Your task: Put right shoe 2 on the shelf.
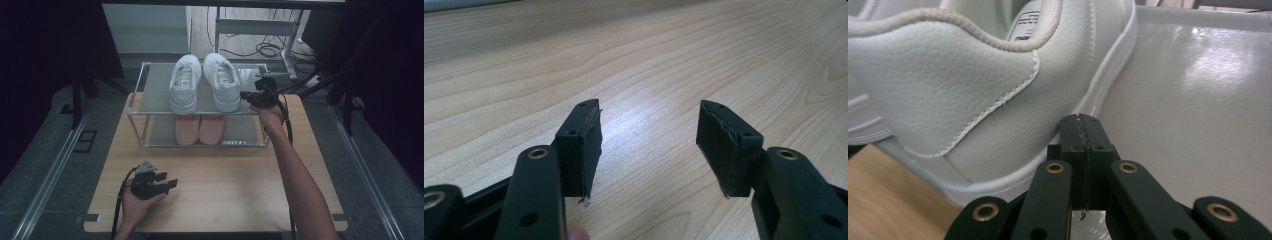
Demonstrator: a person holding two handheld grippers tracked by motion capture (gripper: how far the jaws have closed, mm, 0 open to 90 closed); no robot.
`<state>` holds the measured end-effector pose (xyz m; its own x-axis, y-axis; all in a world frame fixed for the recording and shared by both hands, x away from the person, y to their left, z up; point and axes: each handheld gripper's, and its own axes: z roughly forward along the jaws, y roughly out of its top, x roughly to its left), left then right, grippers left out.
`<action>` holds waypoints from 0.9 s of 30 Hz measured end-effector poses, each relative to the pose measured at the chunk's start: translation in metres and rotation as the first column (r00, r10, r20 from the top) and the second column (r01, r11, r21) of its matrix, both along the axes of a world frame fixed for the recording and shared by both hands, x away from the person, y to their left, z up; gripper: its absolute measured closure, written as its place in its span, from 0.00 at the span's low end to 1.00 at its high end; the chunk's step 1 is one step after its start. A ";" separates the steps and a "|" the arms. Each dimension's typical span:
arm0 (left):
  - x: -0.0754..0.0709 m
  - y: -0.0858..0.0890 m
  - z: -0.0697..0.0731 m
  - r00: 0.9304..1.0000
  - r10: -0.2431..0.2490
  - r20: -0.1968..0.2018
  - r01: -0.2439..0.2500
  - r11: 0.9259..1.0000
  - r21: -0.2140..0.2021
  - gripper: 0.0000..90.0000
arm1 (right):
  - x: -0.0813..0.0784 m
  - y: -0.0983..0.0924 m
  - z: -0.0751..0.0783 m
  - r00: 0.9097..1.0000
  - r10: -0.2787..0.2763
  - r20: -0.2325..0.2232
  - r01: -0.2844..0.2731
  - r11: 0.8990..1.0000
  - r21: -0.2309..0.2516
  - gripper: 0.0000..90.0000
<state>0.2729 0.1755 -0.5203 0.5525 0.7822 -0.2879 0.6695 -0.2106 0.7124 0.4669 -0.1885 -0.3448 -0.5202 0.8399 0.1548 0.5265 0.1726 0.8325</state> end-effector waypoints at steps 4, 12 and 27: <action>0.000 -0.001 0.000 1.000 -0.002 -0.003 0.002 1.000 0.001 0.49 | -0.003 0.004 0.001 1.000 0.017 0.000 -0.017 1.000 0.004 1.00; 0.000 0.001 0.000 1.000 0.007 0.001 -0.007 1.000 -0.004 0.49 | -0.007 0.023 0.002 0.997 0.079 0.007 -0.079 0.997 0.008 1.00; 0.001 -0.001 -0.001 1.000 0.001 -0.002 -0.001 1.000 -0.003 0.49 | -0.013 0.037 0.003 0.995 0.104 0.008 -0.104 0.994 0.015 1.00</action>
